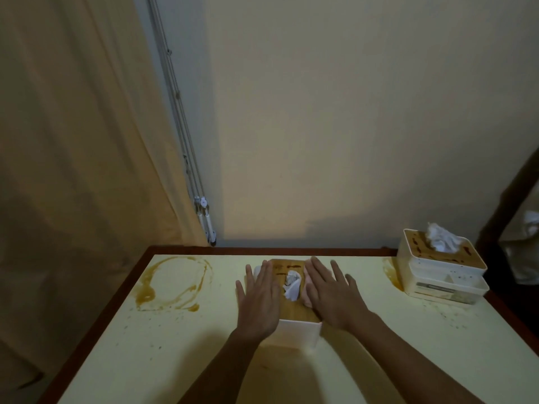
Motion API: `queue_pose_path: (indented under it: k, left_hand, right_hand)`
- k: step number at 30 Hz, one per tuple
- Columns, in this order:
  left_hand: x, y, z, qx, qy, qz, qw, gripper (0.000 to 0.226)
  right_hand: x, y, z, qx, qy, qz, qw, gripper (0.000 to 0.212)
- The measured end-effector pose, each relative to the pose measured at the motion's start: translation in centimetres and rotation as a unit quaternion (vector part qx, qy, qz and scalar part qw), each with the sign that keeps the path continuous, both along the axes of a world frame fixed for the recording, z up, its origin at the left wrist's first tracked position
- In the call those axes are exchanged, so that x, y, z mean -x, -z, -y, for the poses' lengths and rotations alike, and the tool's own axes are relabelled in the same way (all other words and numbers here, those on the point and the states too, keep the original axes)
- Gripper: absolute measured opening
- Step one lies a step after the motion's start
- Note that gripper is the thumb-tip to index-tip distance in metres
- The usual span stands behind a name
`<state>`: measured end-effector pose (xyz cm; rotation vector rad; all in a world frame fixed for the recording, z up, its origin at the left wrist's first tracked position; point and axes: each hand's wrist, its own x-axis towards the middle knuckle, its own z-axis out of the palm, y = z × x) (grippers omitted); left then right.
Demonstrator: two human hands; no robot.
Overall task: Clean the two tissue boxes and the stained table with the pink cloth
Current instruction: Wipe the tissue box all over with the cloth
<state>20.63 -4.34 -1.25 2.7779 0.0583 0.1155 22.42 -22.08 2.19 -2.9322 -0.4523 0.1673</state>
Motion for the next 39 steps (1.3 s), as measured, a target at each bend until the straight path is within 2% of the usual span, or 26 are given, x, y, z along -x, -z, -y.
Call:
queue_pose_path:
  k: [4,5,7,8,9,11,14,16,21,24,25,26,28,29,33,39]
  left_hand:
    - [0.1,-0.1,-0.1,0.008,-0.002,-0.003,1.0,0.061]
    - [0.1,-0.1,-0.1,0.007,0.001,-0.004,1.0,0.061]
    - [0.1,-0.1,-0.2,0.002,0.01,-0.006,1.0,0.062]
    - [0.1,-0.1,-0.2,0.0,0.015,-0.007,1.0,0.063]
    - [0.1,-0.2,-0.1,0.001,0.02,-0.01,1.0,0.064]
    - [0.0,-0.2,0.0,0.009,0.021,-0.014,1.0,0.065]
    - [-0.1,-0.2,0.0,0.017,0.022,-0.02,0.999,0.062]
    - [0.0,-0.4,0.1,0.022,0.026,-0.022,0.999,0.06]
    - [-0.1,-0.2,0.2,-0.006,0.024,-0.012,1.0,0.059]
    - [-0.4,0.3,0.1,-0.024,0.025,-0.012,0.999,0.061]
    - [-0.5,0.5,0.1,-0.027,0.026,-0.013,0.999,0.061]
    - [-0.5,0.5,0.1,-0.026,0.025,-0.013,0.999,0.061]
    - [-0.4,0.3,0.1,-0.015,0.025,-0.01,1.0,0.06]
    - [-0.4,0.3,0.1,-0.004,0.025,-0.009,1.0,0.058]
    - [-0.4,0.2,0.1,0.013,0.021,-0.011,1.0,0.059]
    - [0.0,-0.4,0.4,0.028,0.016,-0.009,0.999,0.058]
  right_hand:
    - [-1.4,-0.2,-0.6,0.001,0.028,-0.008,1.0,0.063]
    - [-0.8,-0.1,-0.6,0.002,0.024,-0.006,1.0,0.073]
    - [1.0,0.1,-0.4,0.015,0.004,-0.002,1.0,0.111]
    - [2.0,0.2,0.0,0.023,-0.005,-0.007,1.0,0.122]
    - [2.9,0.2,0.3,0.027,-0.013,-0.013,0.999,0.125]
    - [3.2,0.0,0.7,0.03,-0.028,-0.023,0.999,0.115]
    - [0.4,0.0,0.7,0.019,-0.018,-0.009,1.0,0.074]
    - [-1.8,-0.4,0.2,0.018,0.0,-0.017,1.0,0.06]
    - [-0.8,-0.3,-0.4,0.003,-0.007,-0.026,1.0,0.066]
    - [2.9,-0.4,0.1,0.006,-0.04,-0.037,0.999,0.113]
    - [3.3,-0.5,0.4,0.005,-0.041,-0.042,0.998,0.116]
    - [3.0,-0.4,0.6,0.001,-0.043,-0.045,0.998,0.107]
    - [0.9,-0.5,0.8,0.005,-0.037,-0.05,0.998,0.072]
    - [-0.5,-0.7,0.7,0.011,-0.031,-0.049,0.998,0.063]
    - [-3.0,-0.9,-0.1,0.014,-0.003,-0.051,0.999,0.059]
    - [3.2,0.6,0.8,-0.022,-0.039,-0.055,0.997,0.062]
